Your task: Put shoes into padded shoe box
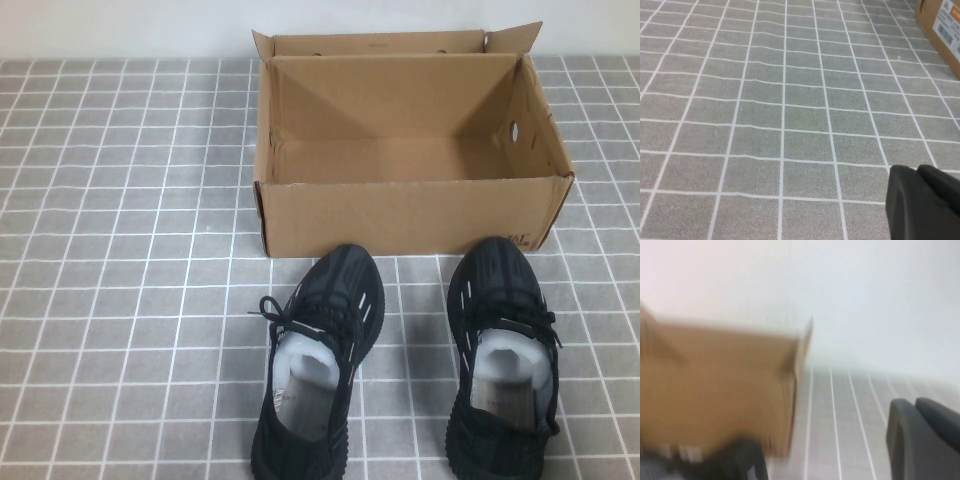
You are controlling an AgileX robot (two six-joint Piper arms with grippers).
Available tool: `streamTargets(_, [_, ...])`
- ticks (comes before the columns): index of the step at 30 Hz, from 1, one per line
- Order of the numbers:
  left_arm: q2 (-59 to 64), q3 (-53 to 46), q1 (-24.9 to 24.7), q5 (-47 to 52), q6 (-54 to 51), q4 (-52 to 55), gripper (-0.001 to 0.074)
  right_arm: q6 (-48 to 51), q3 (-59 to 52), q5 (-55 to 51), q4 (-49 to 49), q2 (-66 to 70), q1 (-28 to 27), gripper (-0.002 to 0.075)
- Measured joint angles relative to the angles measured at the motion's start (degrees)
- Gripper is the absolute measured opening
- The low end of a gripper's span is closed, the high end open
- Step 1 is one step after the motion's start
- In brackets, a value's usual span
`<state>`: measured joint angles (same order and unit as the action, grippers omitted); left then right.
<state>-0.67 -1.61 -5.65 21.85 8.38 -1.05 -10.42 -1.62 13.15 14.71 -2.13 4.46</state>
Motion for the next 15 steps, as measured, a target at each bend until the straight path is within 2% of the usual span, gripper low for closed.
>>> streamTargets(4, [0.0, 0.0, 0.0, 0.0, 0.0, 0.0, -0.0004, 0.0, 0.0, 7.51, 0.0, 0.0, 0.0, -0.0007])
streamTargets(12, [0.0, 0.0, 0.0, 0.0, 0.0, 0.0, -0.0004, 0.0, 0.0, 8.37, -1.51, 0.0, 0.0, -0.0007])
streamTargets(15, [0.0, 0.0, 0.0, 0.0, 0.0, 0.0, -0.0004, -0.67, 0.0, 13.79, -4.28, 0.0, 0.0, -0.0007])
